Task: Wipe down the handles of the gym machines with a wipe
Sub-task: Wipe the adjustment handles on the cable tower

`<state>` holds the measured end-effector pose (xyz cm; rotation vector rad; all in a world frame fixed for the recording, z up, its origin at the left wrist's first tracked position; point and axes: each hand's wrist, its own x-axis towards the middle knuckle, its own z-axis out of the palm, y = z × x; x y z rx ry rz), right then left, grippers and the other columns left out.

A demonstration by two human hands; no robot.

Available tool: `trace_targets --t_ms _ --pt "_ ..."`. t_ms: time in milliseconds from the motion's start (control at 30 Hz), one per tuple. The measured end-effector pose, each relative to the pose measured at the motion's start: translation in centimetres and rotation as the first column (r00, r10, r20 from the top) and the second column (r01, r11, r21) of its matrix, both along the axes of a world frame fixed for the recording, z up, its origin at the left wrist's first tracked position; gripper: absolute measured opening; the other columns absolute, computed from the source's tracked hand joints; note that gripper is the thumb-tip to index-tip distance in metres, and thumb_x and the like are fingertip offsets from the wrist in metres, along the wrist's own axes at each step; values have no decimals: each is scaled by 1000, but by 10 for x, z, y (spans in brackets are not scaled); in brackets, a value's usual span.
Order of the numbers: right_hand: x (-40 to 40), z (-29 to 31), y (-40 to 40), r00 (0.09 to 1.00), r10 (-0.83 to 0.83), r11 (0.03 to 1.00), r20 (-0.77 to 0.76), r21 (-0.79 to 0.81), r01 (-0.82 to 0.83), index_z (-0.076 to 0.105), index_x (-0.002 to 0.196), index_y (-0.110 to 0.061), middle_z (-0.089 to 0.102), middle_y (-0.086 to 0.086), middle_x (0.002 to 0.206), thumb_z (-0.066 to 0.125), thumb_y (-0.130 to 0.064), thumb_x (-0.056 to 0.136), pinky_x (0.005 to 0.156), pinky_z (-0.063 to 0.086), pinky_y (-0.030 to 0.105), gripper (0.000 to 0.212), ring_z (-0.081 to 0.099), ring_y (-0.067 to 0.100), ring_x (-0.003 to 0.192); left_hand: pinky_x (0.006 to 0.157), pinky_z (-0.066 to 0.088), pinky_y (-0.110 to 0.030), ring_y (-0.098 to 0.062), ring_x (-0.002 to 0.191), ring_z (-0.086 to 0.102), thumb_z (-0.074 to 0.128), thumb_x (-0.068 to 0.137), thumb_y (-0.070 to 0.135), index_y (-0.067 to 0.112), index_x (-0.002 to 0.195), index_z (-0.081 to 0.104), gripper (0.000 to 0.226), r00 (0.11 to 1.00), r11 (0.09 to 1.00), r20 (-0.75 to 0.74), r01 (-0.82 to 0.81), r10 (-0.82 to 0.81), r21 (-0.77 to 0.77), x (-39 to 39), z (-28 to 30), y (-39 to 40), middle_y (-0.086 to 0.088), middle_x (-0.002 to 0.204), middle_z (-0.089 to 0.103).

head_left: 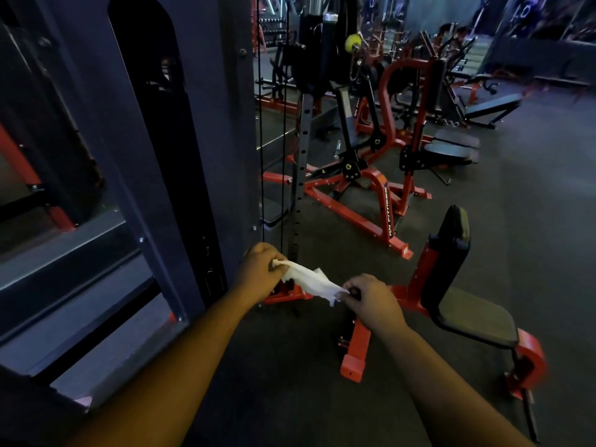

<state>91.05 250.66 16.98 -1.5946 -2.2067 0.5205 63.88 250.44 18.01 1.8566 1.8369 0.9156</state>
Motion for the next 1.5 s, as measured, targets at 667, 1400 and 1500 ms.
trace_targets --t_ms 667,1400,1500 --pt "-112 16 5 866 56 945 -497 -253 -206 69 102 -11 76 10 89 72 -36 93 76 60 53 28 74 25 77 71 43 -37 -18 75 56 66 100 22 9 78 59 27 931 943 -151 331 -331 -25 -60 110 47 -4 80 58" --pt "-143 64 155 456 -84 957 -886 -199 -211 64 122 -6 73 14 114 64 -10 97 91 58 44 26 68 37 109 85 61 -32 -11 105 71 75 94 28 25 124 62 33 804 923 566 338 -182 -185 -60 71 146 5 115 74" --pt "-133 81 192 409 -56 944 -911 -182 -276 59 130 -9 71 12 122 62 -5 97 96 56 47 34 67 33 114 93 60 -50 -19 104 74 73 97 24 17 123 68 27 794 946 591 286 -144 -153 -50 74 183 1 112 78"
